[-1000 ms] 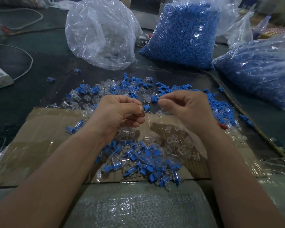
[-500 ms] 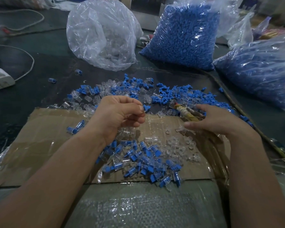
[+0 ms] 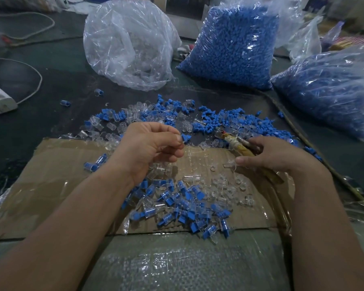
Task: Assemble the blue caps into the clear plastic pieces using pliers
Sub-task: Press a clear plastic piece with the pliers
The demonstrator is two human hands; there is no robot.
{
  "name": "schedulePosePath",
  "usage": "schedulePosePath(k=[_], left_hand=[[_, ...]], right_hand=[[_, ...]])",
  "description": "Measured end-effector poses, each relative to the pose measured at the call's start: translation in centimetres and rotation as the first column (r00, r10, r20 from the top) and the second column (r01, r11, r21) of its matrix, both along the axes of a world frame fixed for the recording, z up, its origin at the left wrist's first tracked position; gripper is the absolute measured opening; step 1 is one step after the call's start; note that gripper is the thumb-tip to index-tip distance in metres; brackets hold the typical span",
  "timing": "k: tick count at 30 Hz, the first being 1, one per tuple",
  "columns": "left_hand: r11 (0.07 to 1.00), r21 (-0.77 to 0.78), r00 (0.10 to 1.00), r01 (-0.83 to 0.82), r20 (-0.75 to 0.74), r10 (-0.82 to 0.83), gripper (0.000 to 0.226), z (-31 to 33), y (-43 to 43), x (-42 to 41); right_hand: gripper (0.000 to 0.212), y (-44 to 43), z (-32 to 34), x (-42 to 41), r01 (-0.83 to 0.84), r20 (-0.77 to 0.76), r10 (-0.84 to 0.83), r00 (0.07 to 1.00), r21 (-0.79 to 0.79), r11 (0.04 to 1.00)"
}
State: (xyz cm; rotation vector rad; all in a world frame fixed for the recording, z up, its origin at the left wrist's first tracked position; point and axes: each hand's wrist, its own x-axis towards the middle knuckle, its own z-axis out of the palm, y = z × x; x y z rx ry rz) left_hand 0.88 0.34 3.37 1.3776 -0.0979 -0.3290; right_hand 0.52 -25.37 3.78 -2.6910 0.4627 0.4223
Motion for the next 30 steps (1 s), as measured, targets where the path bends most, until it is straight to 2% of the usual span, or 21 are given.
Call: schedulePosePath(k=[2,5,9,12,18,24,30], left_hand=[[1.000,0.002,1.000,-0.002,0.002,0.002,0.008,0.0,0.0,0.1],[1.000,-0.003,1.000,0.004,-0.001,-0.004,0.007,-0.1,0.0,0.2],[1.000,-0.016,1.000,-0.003,0.001,0.003,0.019,-0.2,0.0,0.3],[1.000,-0.027,1.000,-0.007,-0.009,0.007,0.008,-0.2,0.0,0.3],[0.998,-0.053,0.999,-0.038,-0.003,0.038,0.010,-0.4,-0.2,0.4],[0.992,-0.089,0.996,-0.087,0.014,0.088,0.012,-0.6,-0.5,0.4],[0.976,-0.135,0.981,-0.174,0.057,0.183,0.012,-1.1,-0.7,0.2]], right_hand=[[0.117,0.1,0.2,-0.2,-0.003,-0.012,0.003,1.000,0.024,1.000],[0.099,0.0,0.0,0.0,0.022,0.043,-0.024,0.999,0.028,0.999],[0.076,0.0,-0.1,0.0,0.050,0.166,-0.066,0.984,0.097,0.994],[0.068,0.5,0.2,-0.1,0.018,0.255,-0.018,0.967,0.002,1.000],[0.049,1.9,0.5,0.2,-0.104,0.510,0.162,0.845,-0.139,0.985],[0.046,3.1,0.1,0.0,-0.196,0.570,0.294,0.767,-0.228,0.954],[0.039,4.7,0.7,-0.7,-0.304,0.665,0.340,0.665,-0.175,0.936]])
